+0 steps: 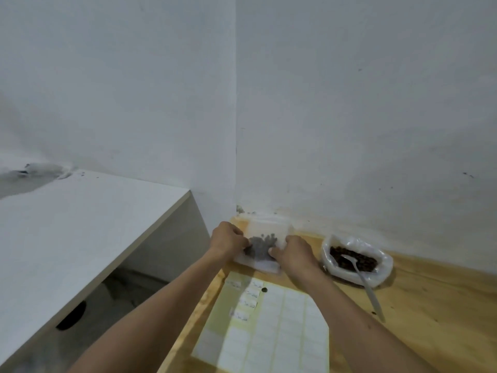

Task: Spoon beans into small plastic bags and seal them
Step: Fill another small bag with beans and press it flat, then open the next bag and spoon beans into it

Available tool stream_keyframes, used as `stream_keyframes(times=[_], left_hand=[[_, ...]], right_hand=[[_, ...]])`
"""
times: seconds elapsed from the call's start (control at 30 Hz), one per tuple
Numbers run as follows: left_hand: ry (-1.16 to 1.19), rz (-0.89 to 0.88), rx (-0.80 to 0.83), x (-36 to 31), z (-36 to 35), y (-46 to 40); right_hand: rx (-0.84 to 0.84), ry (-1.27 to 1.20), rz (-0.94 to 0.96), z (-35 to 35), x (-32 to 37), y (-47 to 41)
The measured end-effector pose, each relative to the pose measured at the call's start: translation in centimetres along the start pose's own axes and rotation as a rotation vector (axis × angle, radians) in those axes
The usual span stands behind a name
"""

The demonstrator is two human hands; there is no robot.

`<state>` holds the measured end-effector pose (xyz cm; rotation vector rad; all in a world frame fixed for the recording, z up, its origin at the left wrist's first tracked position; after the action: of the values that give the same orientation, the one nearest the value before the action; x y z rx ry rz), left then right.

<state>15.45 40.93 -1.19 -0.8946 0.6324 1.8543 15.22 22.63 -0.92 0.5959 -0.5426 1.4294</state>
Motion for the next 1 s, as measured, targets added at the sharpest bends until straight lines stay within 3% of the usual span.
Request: stream_keyframes(times=[0.37,0.6,0.8,1.0], left_hand=[[-0.081,-0.038,-0.014,-0.3,-2.2,-0.3],[-0.069,-0.049,-0.022,-0.3,-2.4,-0.2],[-0.199,-0.128,-0.068,-1.3,-2.0,1.0],[-0.202,-0.339,-0.128,-6.1,-2.5,3.8]], right_hand=[[-0.013,0.241,0.017,0.2,-1.0,-1.1],[-0.040,0.240,0.028,0.5,-0.8,-0.7],[-0.086,0.185,0.119,3.7,0.3,0.6],[-0.201,0.201,0.214,10.4,0.3,1.8]])
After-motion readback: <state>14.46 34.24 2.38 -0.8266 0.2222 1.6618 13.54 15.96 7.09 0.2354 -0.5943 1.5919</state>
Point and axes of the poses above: each hand's wrist, its own y-axis away from the middle knuckle, its own z-axis out of the back of the hand, x = y × z, the point moved 4 cm from there along -y, towards the middle knuckle, and after that the axes turned 7 degrees about -x, right-handed, at the moved point
